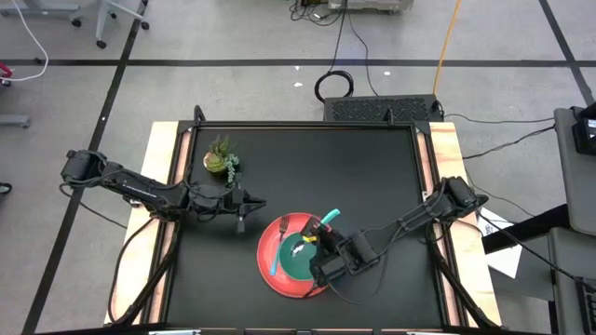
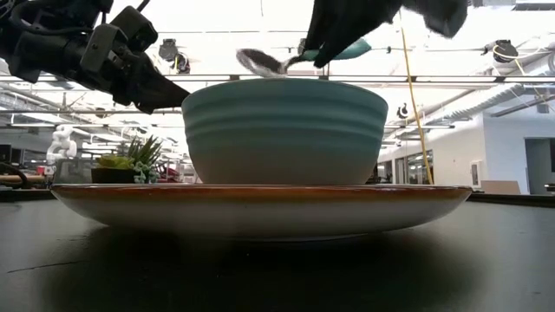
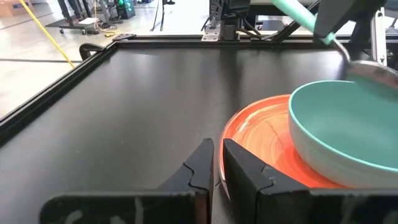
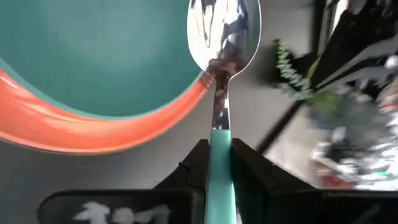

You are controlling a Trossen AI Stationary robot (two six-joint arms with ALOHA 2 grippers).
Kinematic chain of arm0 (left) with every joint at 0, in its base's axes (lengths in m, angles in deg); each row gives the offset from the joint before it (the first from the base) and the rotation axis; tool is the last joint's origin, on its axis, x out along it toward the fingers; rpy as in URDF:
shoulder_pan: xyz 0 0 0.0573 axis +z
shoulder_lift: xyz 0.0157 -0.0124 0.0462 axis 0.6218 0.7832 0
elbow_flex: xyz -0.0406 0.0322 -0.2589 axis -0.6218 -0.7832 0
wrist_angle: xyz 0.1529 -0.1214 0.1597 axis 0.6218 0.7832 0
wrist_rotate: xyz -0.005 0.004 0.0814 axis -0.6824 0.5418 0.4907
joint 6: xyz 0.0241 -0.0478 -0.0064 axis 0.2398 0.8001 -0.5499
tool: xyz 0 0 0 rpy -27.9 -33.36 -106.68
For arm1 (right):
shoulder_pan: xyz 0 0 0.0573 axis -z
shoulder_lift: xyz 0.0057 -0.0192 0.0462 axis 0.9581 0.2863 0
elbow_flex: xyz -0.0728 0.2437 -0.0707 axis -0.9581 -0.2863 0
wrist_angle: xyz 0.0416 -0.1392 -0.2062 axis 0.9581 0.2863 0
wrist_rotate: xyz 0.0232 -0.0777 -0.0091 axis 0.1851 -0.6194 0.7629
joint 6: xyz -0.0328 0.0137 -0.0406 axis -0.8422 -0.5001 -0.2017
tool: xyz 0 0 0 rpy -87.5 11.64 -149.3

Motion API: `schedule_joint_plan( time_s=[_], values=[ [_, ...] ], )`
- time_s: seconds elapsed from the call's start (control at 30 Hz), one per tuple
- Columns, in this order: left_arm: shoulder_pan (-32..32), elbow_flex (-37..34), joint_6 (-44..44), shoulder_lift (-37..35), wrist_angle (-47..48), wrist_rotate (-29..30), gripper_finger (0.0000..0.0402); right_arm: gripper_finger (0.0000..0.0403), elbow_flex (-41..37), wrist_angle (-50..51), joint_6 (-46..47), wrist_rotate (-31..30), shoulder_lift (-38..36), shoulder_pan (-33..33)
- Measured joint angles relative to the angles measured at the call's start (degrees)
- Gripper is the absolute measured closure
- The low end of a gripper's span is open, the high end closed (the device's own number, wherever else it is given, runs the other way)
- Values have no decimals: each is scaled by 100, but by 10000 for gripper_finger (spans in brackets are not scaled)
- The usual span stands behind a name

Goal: Set table place
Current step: Put the light blue spoon into the green bowl

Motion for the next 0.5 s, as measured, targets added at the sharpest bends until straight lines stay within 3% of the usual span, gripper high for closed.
schedule_joint_plan(
  time_s=[0.2,0.5],
  values=[
    [0,0,75,0,-1,0,362,370,-784,-753,-1041,-704,9,-16],
    [0,0,22,0,-2,2,362,369,-904,-822,-1310,-768,0,-56]
  ],
)
